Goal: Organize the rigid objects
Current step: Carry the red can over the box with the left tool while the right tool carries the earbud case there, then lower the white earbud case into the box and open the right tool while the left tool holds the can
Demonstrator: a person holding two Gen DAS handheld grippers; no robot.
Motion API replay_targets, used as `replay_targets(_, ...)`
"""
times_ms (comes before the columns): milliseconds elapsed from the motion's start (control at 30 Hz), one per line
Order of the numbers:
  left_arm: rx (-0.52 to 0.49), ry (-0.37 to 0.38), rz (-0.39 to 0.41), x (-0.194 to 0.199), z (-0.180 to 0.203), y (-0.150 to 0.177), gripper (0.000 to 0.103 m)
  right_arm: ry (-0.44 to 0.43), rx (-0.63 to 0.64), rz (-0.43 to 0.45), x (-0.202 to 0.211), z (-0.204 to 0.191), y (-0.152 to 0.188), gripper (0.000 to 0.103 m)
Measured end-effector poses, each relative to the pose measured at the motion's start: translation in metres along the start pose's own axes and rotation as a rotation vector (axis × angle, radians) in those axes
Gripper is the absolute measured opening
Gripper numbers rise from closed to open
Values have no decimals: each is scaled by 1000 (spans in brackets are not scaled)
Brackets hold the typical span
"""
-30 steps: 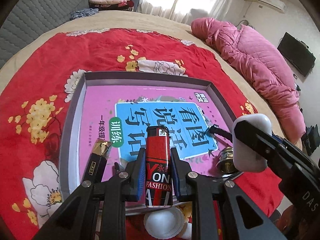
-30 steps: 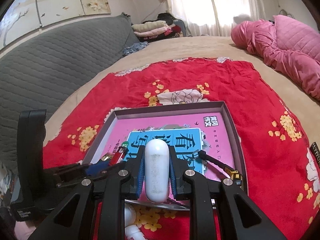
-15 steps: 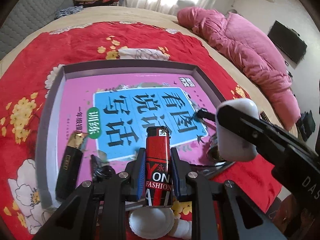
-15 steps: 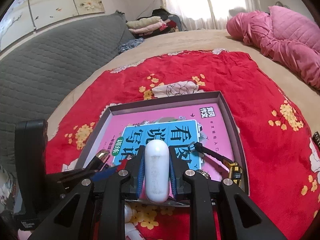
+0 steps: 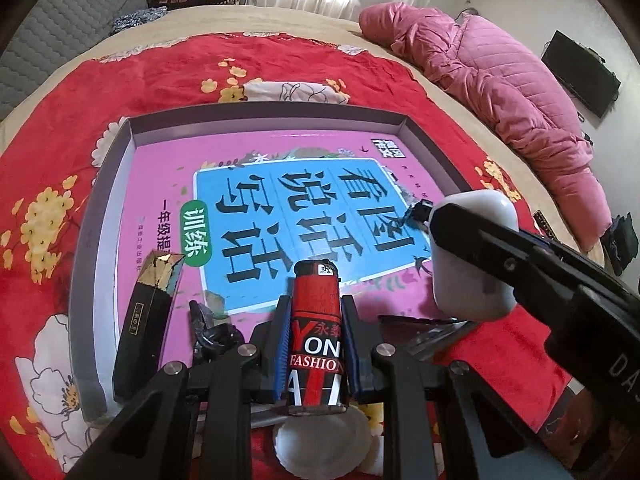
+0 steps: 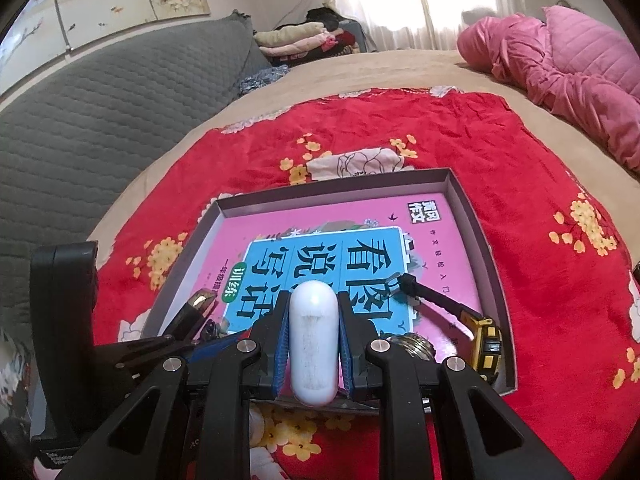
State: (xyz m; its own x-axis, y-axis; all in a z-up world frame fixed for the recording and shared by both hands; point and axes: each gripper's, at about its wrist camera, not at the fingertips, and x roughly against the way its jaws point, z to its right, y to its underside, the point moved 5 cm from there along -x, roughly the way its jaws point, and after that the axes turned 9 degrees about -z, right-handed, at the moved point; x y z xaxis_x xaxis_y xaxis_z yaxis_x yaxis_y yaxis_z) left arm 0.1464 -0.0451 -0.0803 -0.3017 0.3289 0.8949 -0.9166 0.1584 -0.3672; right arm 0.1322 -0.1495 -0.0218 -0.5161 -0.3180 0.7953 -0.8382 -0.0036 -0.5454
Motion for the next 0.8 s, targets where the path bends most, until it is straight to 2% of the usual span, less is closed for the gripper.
replay_targets(800, 35, -1, -3, 2, -12, -1, 23, -8, 19, -59, -24, -4, 8, 22)
